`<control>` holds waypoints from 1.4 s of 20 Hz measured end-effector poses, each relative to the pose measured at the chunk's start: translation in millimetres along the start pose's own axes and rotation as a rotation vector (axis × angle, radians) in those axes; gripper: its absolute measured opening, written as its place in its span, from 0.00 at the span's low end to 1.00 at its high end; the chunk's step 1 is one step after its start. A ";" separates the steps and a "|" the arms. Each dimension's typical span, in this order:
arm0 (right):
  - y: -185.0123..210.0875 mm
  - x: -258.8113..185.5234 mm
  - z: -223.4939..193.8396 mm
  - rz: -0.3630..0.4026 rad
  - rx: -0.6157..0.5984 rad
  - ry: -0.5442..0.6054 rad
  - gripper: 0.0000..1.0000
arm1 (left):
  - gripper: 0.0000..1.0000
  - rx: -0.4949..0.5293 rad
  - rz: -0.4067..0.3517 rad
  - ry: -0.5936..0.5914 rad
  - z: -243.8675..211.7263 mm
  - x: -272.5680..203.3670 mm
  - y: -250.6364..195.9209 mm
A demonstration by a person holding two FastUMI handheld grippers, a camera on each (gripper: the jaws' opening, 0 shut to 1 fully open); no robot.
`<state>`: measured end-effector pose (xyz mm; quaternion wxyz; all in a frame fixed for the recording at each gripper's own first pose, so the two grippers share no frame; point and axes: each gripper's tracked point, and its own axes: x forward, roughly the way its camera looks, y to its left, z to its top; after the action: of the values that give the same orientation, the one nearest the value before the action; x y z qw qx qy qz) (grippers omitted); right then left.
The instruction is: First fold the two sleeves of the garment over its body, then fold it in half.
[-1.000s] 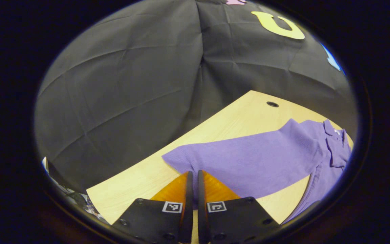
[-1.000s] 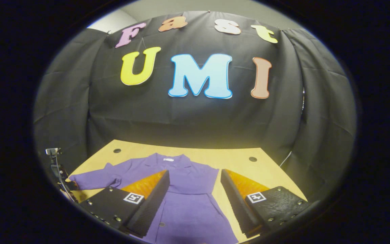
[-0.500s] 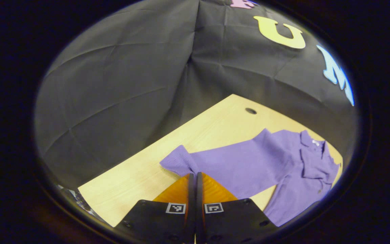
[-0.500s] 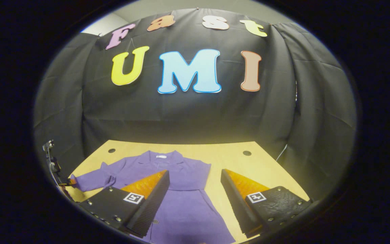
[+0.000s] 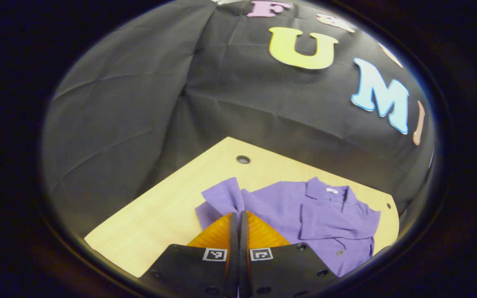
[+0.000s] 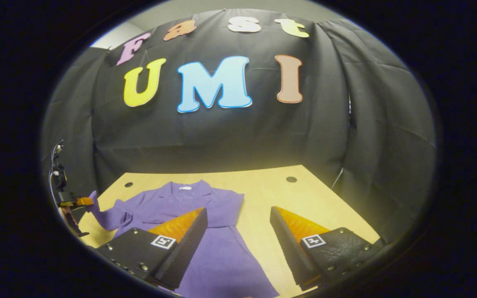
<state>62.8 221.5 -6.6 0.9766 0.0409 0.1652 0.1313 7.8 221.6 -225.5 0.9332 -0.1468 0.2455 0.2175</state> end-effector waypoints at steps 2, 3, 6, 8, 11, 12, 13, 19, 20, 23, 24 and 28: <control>-12.2 0.5 -8.6 -0.018 0.026 0.014 0.95 | 0.06 0.063 -0.058 -0.008 5.5 3.0 -38.8; -18.9 0.1 -11.7 -0.029 0.034 0.018 0.95 | 0.06 0.091 -0.086 -0.010 5.8 3.7 -58.6; -36.3 -1.3 -16.3 -0.067 0.033 0.017 0.95 | 0.05 0.133 -0.165 -0.009 5.3 8.0 -112.9; -45.2 -3.7 -15.3 -0.085 0.026 0.015 0.95 | 0.06 0.152 -0.219 -0.008 3.5 8.0 -149.5; -53.0 -4.8 -13.9 -0.094 0.029 0.018 0.95 | 0.06 0.190 -0.289 -0.005 -1.1 10.3 -197.2; -54.0 -4.6 -13.9 -0.101 0.027 0.020 0.95 | 0.05 0.205 -0.311 -0.003 -3.9 12.4 -213.5; -53.4 -3.7 -16.5 -0.107 0.025 0.023 0.95 | 0.06 0.218 -0.335 -0.002 -6.6 13.1 -229.9; -66.1 -7.0 -25.2 -0.111 0.001 0.054 0.95 | 0.06 0.348 -0.487 0.004 -33.4 15.8 -336.5; -67.8 -7.6 -27.7 -0.107 0.002 0.058 0.95 | 0.06 0.386 -0.512 0.013 -44.0 17.3 -356.3; -71.6 -5.8 -34.0 -0.090 0.004 0.076 0.95 | 0.06 0.459 -0.551 0.038 -70.3 25.6 -391.2; -73.7 -3.9 -36.7 -0.081 0.002 0.082 0.95 | 0.06 0.480 -0.556 0.040 -77.3 28.4 -398.8; -76.5 4.9 -47.2 -0.031 -0.034 0.110 0.95 | 0.06 0.536 -0.564 0.048 -104.7 40.9 -417.1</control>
<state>70.1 151.0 -62.1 0.9685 0.0143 0.2172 0.1213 198.0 -164.3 -264.8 0.9556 0.0354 0.2654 -0.1230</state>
